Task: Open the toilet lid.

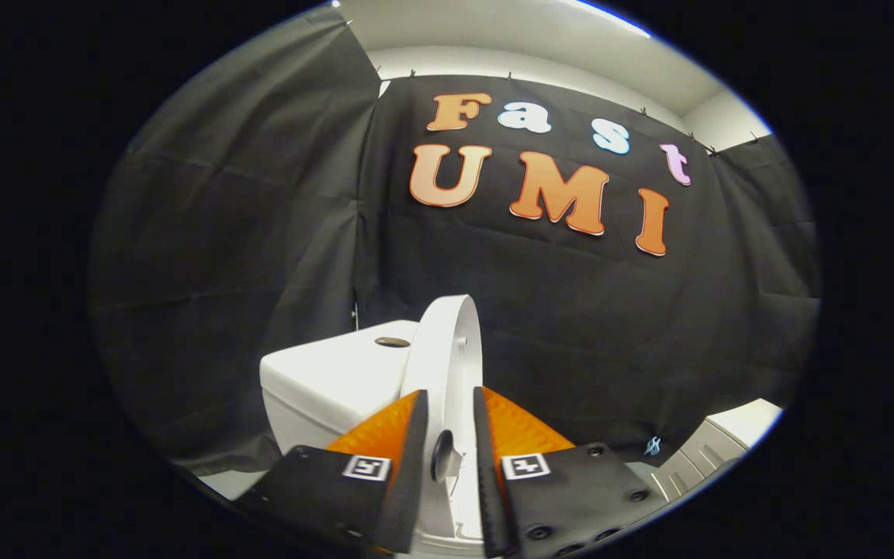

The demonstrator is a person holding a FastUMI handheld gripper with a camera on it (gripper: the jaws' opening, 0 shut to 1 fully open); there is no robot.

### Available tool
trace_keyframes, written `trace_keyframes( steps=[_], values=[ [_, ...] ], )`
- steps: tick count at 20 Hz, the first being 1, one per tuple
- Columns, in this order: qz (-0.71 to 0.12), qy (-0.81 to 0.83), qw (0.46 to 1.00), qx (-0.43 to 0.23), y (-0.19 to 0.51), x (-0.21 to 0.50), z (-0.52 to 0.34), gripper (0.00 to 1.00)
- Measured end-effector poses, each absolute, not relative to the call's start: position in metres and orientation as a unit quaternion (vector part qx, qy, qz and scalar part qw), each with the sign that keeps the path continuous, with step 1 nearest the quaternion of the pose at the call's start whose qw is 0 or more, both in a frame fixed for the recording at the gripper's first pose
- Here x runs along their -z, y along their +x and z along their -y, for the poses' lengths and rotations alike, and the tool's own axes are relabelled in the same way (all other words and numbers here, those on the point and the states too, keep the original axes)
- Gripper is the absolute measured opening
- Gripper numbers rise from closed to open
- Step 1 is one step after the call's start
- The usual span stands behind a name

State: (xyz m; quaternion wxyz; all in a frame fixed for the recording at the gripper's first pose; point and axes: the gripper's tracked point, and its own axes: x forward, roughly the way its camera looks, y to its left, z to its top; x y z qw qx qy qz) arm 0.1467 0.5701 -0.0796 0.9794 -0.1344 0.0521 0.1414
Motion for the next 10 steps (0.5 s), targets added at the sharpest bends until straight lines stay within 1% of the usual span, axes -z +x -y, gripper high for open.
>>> trace_keyframes(
  steps=[4, 7, 10],
  values=[
    [-0.063, -0.086, 0.979, -0.173, 0.151, 0.059, -0.556, 0.73],
    [-0.058, -0.077, 0.981, -0.17, 0.157, 0.039, -0.527, 0.99],
    [-0.057, -0.056, 0.981, -0.177, 0.161, 0.022, -0.494, 0.99]
  ],
)
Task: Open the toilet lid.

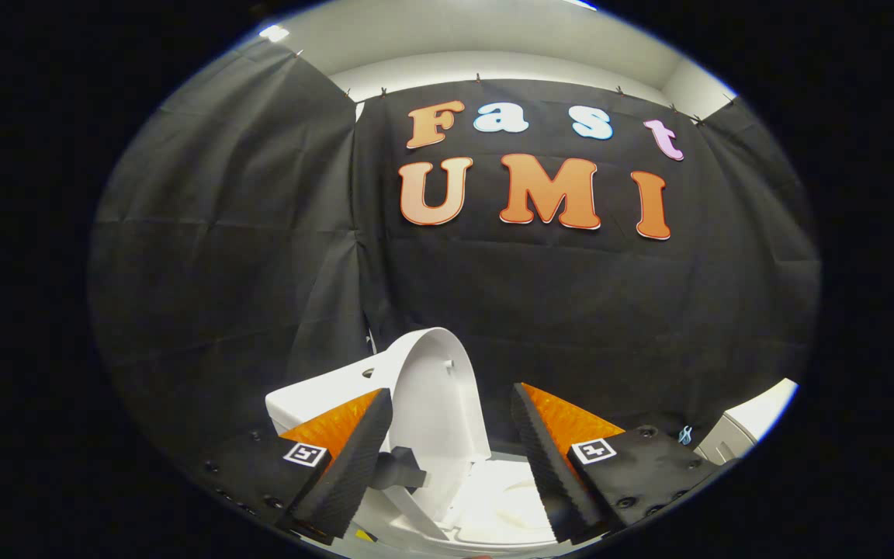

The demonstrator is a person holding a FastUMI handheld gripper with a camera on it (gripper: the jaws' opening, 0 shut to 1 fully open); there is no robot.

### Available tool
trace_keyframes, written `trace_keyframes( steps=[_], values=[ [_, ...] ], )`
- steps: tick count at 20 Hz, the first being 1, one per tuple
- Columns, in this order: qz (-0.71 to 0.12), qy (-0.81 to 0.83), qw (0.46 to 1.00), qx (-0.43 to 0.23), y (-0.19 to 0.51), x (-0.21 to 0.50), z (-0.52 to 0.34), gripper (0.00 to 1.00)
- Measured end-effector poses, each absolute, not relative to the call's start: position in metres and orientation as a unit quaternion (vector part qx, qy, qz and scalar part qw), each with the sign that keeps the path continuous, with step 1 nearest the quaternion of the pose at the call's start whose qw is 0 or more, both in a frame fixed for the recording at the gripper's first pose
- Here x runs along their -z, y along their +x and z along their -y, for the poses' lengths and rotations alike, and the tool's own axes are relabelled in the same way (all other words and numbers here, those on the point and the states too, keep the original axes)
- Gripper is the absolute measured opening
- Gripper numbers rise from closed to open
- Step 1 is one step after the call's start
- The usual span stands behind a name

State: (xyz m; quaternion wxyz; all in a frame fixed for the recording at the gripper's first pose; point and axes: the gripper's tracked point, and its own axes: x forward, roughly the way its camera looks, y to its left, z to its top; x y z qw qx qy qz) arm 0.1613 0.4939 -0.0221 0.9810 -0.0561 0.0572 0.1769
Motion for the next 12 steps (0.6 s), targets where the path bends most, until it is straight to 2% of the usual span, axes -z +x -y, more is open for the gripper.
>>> trace_keyframes(
  steps=[5, 12],
  values=[
    [-0.036, -0.046, 0.988, -0.143, 0.172, -0.019, -0.406, 0.98],
    [-0.04, -0.028, 0.993, -0.11, 0.171, -0.039, -0.304, 0.99]
  ],
)
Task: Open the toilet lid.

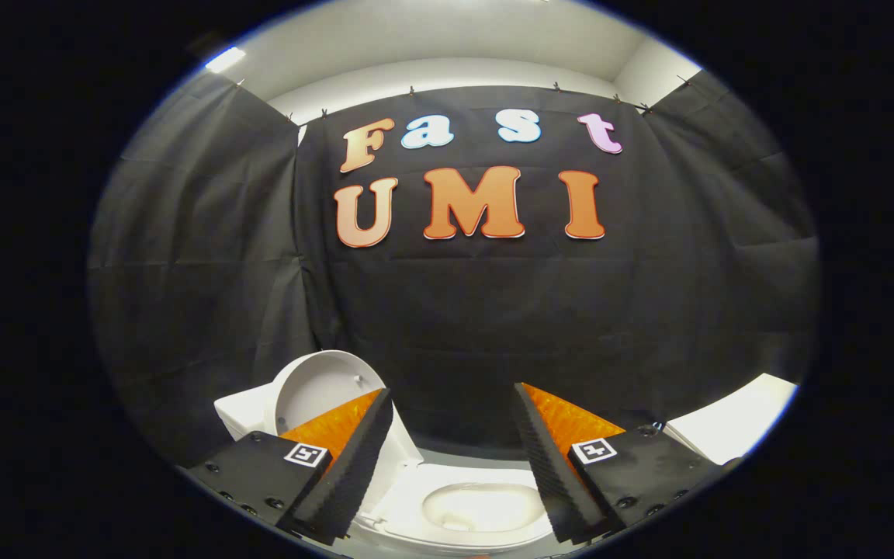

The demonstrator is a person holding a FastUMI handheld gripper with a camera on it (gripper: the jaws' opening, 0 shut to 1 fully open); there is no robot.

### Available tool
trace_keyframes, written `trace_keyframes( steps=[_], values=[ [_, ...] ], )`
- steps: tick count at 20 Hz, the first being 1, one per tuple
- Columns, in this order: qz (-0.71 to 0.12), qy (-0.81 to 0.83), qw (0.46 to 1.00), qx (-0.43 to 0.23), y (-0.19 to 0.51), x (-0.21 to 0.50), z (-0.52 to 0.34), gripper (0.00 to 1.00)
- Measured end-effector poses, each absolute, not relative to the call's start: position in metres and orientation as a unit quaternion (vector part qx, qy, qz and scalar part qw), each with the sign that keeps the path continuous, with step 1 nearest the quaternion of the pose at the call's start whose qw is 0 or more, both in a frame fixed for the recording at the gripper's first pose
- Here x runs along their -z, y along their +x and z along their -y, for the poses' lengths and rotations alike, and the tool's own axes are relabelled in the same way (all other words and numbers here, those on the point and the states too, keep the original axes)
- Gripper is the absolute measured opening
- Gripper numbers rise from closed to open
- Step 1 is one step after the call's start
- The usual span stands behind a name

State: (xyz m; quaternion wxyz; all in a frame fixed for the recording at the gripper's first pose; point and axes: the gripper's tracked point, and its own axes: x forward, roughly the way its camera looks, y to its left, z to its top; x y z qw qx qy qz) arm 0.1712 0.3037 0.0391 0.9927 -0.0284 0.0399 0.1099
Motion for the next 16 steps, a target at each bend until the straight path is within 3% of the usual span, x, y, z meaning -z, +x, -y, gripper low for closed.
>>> trace_keyframes(
  steps=[10, 16],
  values=[
    [-0.017, -0.048, 0.995, -0.09, 0.138, -0.051, -0.188, 0.99],
    [-0.031, -0.047, 0.995, -0.082, 0.1, -0.017, -0.122, 0.99]
  ],
)
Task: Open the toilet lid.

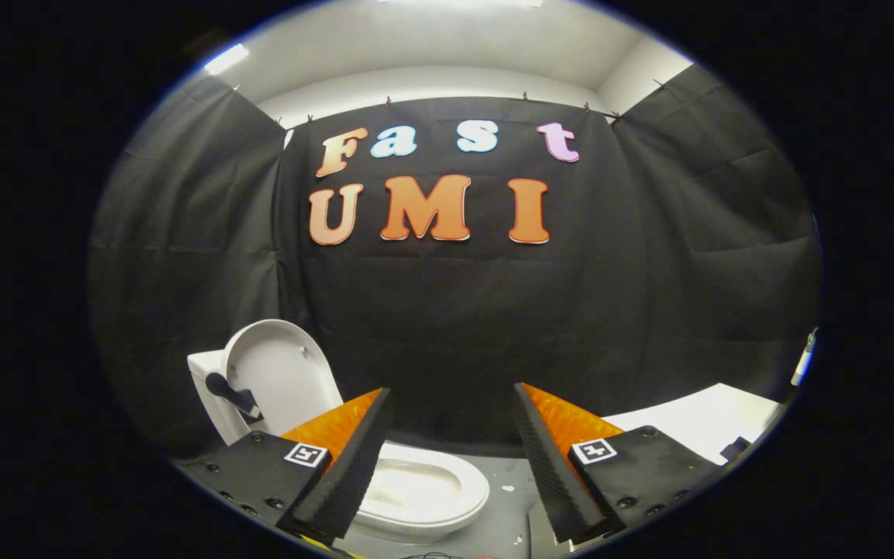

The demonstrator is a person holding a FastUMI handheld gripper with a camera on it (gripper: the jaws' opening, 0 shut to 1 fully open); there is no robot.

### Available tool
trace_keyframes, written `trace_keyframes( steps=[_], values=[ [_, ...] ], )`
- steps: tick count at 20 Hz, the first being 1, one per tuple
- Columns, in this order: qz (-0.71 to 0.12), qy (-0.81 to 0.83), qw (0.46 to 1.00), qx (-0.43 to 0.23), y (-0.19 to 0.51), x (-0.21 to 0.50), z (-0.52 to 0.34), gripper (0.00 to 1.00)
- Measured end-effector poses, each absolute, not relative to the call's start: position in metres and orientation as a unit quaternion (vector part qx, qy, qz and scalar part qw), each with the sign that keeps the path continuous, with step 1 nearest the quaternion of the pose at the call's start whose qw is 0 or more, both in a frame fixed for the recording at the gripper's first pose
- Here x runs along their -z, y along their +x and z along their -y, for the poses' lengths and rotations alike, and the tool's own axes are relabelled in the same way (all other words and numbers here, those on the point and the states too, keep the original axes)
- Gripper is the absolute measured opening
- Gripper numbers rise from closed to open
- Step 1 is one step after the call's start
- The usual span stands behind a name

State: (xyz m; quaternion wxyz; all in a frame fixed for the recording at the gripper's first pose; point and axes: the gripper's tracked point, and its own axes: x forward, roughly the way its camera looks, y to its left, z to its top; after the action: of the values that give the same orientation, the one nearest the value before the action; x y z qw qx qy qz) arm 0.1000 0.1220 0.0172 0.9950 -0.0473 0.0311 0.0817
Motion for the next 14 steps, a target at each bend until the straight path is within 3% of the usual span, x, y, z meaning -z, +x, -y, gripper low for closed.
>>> trace_keyframes(
  steps=[14],
  values=[
    [0.0, -0.005, 0.999, -0.039, 0.053, 0.01, -0.042, 0.96]
  ],
)
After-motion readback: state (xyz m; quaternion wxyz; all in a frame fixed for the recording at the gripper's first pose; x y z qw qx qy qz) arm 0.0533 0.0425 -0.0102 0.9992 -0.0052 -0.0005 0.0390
